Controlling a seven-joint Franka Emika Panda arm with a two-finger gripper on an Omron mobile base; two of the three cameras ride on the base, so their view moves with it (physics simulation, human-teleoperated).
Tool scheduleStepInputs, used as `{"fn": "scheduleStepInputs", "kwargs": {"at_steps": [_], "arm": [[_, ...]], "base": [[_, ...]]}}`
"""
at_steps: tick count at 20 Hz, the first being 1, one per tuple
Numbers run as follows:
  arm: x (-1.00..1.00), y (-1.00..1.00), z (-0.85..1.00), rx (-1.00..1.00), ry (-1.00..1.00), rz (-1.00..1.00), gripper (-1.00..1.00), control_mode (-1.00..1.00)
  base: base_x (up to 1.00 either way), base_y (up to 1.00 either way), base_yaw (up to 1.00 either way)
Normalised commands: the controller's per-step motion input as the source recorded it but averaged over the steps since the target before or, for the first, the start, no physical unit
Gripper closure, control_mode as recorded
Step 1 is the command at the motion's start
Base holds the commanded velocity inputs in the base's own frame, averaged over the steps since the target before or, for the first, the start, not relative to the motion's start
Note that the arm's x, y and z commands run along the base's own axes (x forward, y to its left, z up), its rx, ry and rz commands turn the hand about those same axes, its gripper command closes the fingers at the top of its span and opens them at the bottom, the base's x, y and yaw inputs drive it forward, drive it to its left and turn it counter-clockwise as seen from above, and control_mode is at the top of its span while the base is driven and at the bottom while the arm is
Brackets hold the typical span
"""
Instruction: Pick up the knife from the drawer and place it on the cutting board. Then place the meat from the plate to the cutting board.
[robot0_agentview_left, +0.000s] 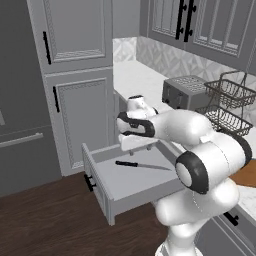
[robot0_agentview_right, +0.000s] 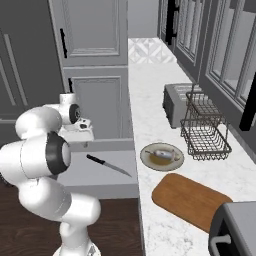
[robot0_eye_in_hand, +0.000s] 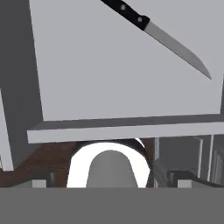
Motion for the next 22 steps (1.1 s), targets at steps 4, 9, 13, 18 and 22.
{"fn": "scheduleStepInputs", "kwargs": {"at_steps": [4, 9, 13, 18, 22], "arm": [[0.84, -0.53, -0.66, 0.0, 0.19, 0.34, -1.0, -1.0], [0.44, 0.31, -0.45, -0.06, 0.08, 0.08, -1.0, -1.0], [0.55, 0.51, -0.58, -0.11, 0.09, 0.0, -1.0, -1.0], [0.49, 0.02, -0.56, -0.01, 0.01, 0.01, -1.0, -1.0], [0.82, -0.04, -0.19, 0.03, 0.03, 0.0, -1.0, -1.0]], "base": [[0.0, 0.0, 0.0], [0.0, 0.0, 0.0], [0.0, 0.0, 0.0], [0.0, 0.0, 0.0], [0.0, 0.0, 0.0]]}}
